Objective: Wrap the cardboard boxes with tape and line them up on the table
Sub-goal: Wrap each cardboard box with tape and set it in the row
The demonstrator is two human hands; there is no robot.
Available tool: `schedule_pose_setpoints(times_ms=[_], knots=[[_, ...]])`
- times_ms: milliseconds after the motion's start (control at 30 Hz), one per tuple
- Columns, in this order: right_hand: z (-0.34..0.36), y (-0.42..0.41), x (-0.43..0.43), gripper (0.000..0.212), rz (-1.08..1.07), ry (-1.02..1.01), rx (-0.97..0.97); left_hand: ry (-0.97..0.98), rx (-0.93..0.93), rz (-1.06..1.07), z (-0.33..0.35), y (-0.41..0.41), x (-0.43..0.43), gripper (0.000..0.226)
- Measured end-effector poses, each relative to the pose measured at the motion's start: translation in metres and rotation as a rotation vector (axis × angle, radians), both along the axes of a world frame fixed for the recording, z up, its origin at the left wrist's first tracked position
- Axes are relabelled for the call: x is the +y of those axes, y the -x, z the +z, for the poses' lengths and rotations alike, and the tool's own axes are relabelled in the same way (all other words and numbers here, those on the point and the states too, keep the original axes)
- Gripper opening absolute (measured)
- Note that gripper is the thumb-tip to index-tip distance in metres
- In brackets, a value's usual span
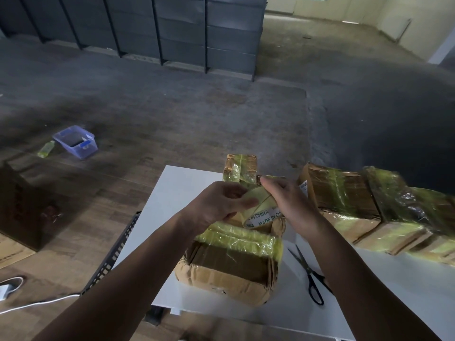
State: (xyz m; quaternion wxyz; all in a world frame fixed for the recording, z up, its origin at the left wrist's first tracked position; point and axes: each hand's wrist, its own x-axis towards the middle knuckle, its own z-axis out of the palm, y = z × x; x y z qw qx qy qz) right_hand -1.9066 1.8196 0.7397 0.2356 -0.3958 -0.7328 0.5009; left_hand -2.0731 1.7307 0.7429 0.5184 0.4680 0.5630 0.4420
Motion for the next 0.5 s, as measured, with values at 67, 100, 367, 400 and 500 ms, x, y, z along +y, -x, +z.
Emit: schedule_pose_setpoints(times_ms=[67, 100, 367, 400, 500], knots=[[0.003, 0.001, 0.000, 0.061, 0.014, -0.018, -0.032, 0.001, 0.040, -0.016, 0.004, -0.001, 0.001, 0.009], [0.004, 0.002, 0.000, 0.065, 0.011, -0.036, -0.052, 0.009, 0.043, -0.022, 0.005, -0.002, 0.002, 0.008], [0.006, 0.005, 0.004, 0.058, -0.038, -0.087, -0.116, 0.054, 0.020, 0.000, 0.009, -0.010, 0.004, 0.019], [0.006, 0.005, 0.005, 0.056, -0.043, -0.077, -0.104, 0.070, 0.015, 0.000, 0.010, -0.008, 0.004, 0.018], [0.007, 0.006, 0.005, 0.058, -0.058, -0.116, -0.100, 0.093, -0.026, 0.003, 0.010, -0.005, 0.005, 0.017]])
